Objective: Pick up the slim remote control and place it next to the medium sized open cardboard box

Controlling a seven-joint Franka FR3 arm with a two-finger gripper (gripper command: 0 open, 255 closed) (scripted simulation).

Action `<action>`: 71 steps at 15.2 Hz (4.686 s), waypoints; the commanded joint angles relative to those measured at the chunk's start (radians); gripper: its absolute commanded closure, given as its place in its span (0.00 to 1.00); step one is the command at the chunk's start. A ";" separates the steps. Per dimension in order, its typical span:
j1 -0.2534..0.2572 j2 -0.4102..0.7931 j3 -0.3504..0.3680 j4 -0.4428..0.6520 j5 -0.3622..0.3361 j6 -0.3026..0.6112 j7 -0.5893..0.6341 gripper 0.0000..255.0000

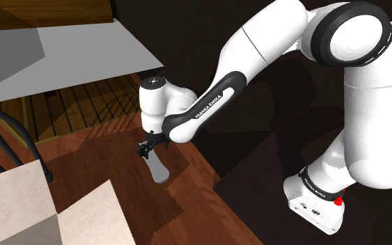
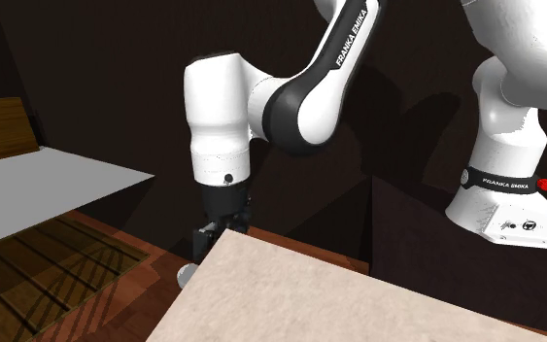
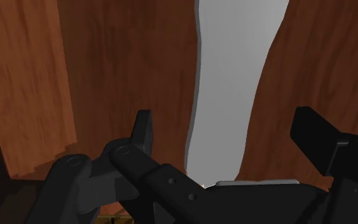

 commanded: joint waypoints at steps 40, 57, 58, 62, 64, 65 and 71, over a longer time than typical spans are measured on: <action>0.019 0.024 0.002 0.067 0.005 -0.042 0.007 1.00; -0.030 -0.138 0.068 0.067 0.090 -0.197 -0.043 1.00; -0.032 -0.147 0.071 0.069 0.095 -0.207 -0.046 1.00; -0.040 -0.180 0.083 0.080 0.114 -0.247 -0.058 1.00; -0.044 -0.195 0.088 0.086 0.124 -0.268 -0.064 1.00; -0.046 -0.203 0.091 0.090 0.128 -0.279 -0.067 1.00; -0.056 -0.245 0.104 0.116 0.155 -0.343 -0.082 1.00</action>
